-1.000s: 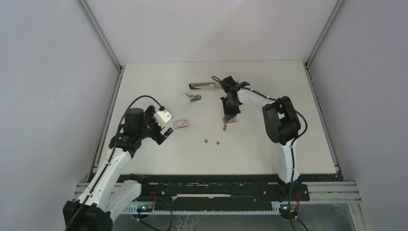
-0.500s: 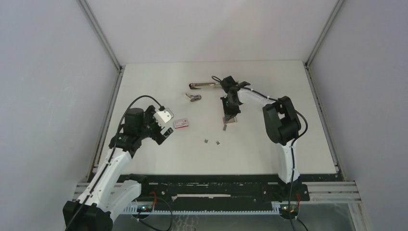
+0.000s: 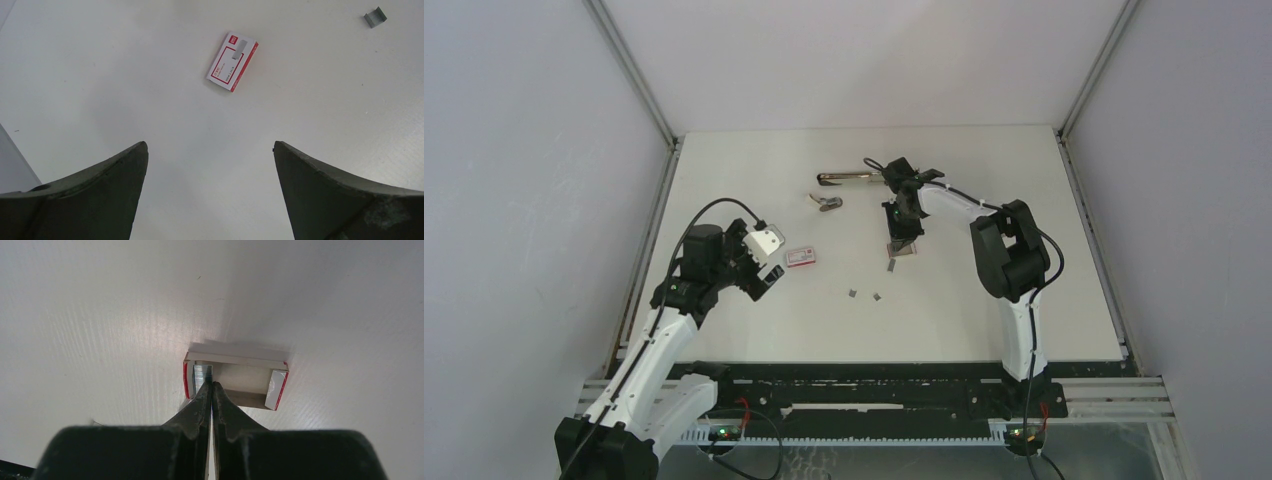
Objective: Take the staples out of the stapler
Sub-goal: Place the staple in the staple box.
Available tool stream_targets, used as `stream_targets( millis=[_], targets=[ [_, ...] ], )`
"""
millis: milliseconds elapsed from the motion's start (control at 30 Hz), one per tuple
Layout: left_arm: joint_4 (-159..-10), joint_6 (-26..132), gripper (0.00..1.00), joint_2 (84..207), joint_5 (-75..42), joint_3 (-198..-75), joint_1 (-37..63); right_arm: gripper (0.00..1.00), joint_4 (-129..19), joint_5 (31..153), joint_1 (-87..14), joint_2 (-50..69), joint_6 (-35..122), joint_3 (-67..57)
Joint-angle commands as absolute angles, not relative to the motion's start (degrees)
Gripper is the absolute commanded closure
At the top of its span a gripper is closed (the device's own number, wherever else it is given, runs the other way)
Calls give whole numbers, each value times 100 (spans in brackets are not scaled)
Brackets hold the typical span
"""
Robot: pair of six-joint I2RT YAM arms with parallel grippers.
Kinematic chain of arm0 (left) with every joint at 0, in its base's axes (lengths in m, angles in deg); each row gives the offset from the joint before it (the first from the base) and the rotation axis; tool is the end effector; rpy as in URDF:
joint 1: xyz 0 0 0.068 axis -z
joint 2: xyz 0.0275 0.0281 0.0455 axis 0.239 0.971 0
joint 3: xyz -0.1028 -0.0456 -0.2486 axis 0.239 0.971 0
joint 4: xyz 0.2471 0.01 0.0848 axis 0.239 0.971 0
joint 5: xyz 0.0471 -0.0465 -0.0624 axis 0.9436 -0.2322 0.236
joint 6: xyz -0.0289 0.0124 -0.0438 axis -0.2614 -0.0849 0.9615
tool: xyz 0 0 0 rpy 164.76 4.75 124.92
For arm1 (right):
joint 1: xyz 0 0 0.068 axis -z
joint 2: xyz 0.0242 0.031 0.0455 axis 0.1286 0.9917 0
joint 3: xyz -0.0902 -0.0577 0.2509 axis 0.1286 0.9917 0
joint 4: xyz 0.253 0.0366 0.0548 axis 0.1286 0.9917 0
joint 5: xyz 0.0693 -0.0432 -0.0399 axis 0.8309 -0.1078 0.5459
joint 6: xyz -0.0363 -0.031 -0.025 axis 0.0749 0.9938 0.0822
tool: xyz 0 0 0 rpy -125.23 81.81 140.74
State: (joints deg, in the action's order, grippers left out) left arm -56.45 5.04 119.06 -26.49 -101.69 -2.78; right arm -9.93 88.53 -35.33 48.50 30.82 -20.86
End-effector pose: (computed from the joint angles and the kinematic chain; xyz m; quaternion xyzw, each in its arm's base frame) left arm 0.1782 -0.0463 0.2567 0.4213 0.7812 -0.0410 0.4589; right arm 0.3753 0.2019 0.1700 -0.0798 0.9871 0.0865 0.1081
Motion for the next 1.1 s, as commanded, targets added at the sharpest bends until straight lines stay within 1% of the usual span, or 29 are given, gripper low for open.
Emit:
stream_targets(
  millis=[0,1067],
  targets=[
    [-5816,493,0,11877,-2648,-10080,-324,100,-988,8855,-3544,4580,3189,-2118],
    [-5824,494,0,11866,-2653,-10073,-320,100,-953,8885,-3517,4869,3198,-2159]
  ],
)
